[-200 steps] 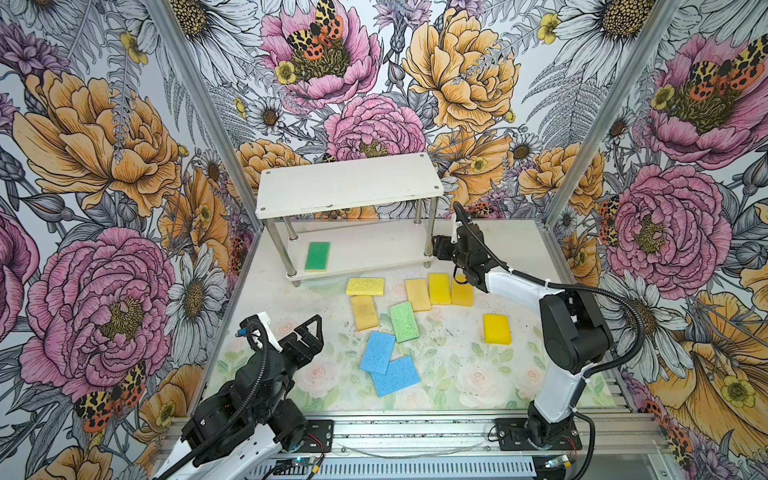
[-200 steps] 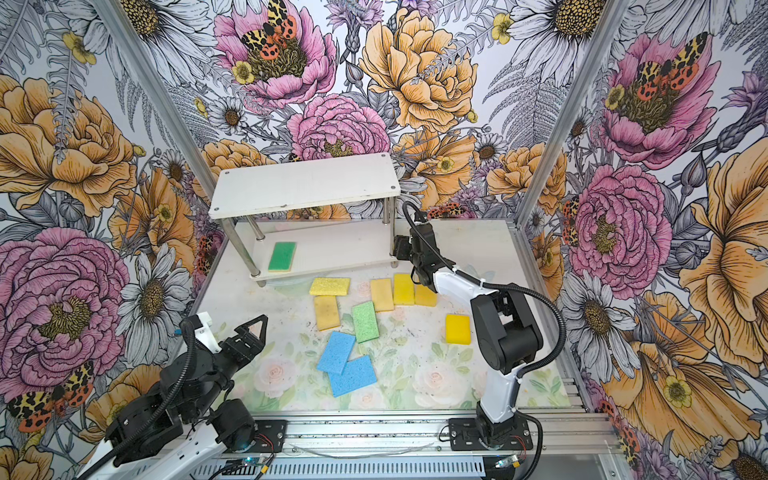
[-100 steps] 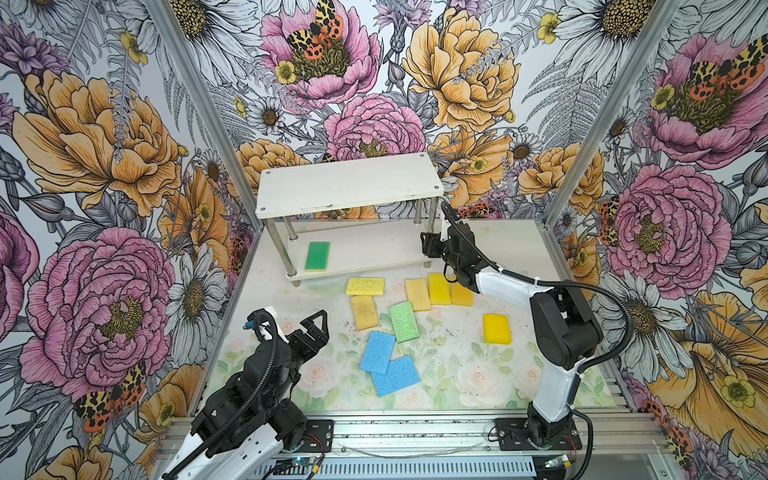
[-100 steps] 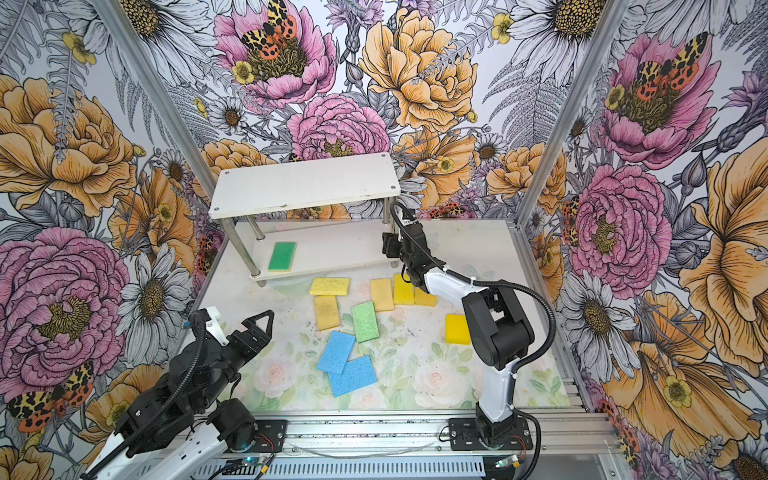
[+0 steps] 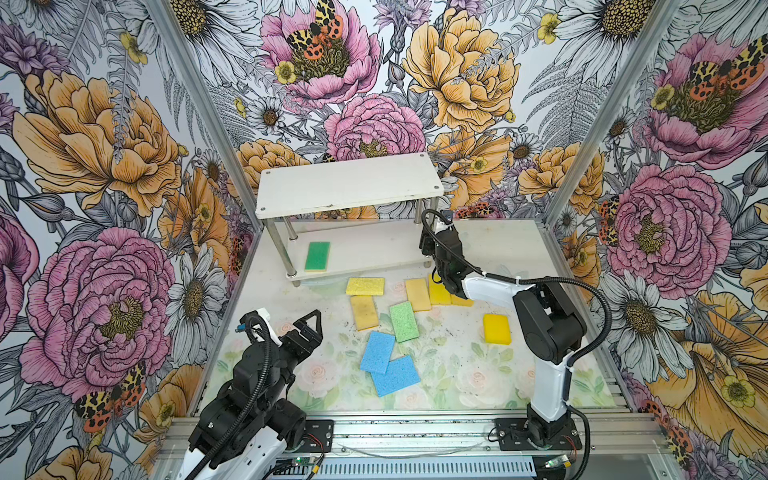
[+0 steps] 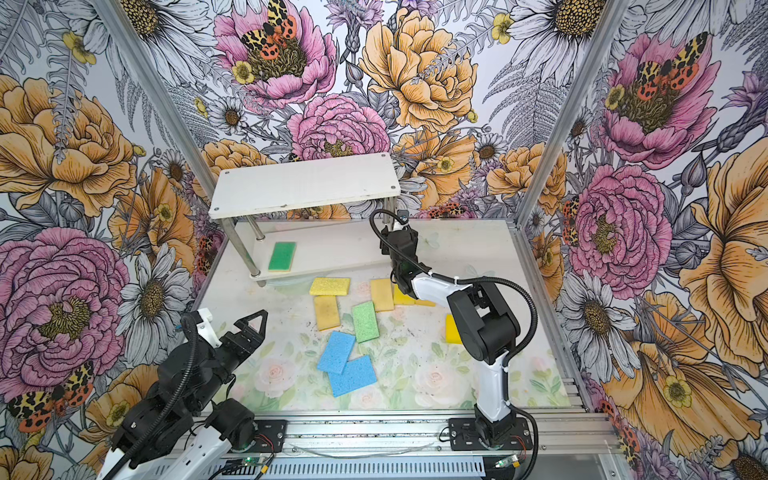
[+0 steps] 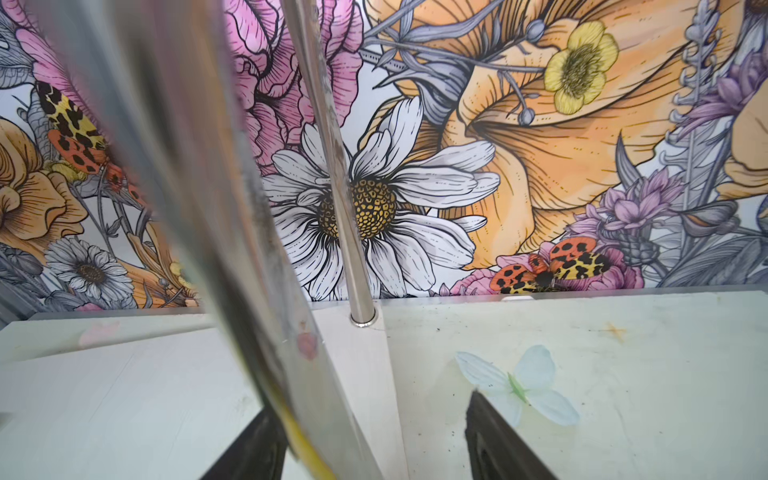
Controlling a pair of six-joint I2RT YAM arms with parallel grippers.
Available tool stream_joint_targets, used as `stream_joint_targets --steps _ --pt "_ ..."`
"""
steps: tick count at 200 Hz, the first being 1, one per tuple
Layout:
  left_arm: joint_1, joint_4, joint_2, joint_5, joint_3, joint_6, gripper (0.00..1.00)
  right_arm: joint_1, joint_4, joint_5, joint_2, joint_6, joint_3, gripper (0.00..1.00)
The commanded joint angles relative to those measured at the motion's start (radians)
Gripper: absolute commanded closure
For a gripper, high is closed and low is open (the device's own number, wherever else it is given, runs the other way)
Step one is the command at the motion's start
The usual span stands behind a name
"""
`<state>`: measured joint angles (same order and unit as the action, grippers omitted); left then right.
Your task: Place and organize the cleaning sponges onto the shelf
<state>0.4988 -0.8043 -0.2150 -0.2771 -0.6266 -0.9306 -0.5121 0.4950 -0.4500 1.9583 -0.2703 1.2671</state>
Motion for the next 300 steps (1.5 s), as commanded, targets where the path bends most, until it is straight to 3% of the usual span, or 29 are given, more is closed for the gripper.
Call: stream_joint_targets --steps 1,41,104,162,238,300 --pt "-0.032 -0.011 0.011 0.059 -0.004 0.05 0.01 -0.007 0.045 -0.106 -0.002 0.026 0.003 0.31" --pt "-0.082 -0.003 -0.002 0.126 0.001 0.067 0.01 -0.012 0.005 -0.158 -0.055 0.045 -0.044 0.31" --pt "-0.146 -0.008 -0.003 0.2 -0.006 0.076 0.01 0.044 -0.057 -0.124 -0.151 0.03 -0.15 0.3" --pt "-0.162 -0.001 -0.024 0.221 -0.002 0.059 0.01 0.067 -0.084 0.288 -0.122 0.09 -0.114 0.3" --pt "-0.194 0.047 -0.056 0.257 0.013 0.068 0.01 0.055 -0.108 0.143 -0.034 -0.041 -0.012 0.29" --pt "-0.261 0.047 -0.055 0.323 0.034 0.073 0.01 0.042 -0.107 0.097 0.076 -0.034 0.126 0.29"
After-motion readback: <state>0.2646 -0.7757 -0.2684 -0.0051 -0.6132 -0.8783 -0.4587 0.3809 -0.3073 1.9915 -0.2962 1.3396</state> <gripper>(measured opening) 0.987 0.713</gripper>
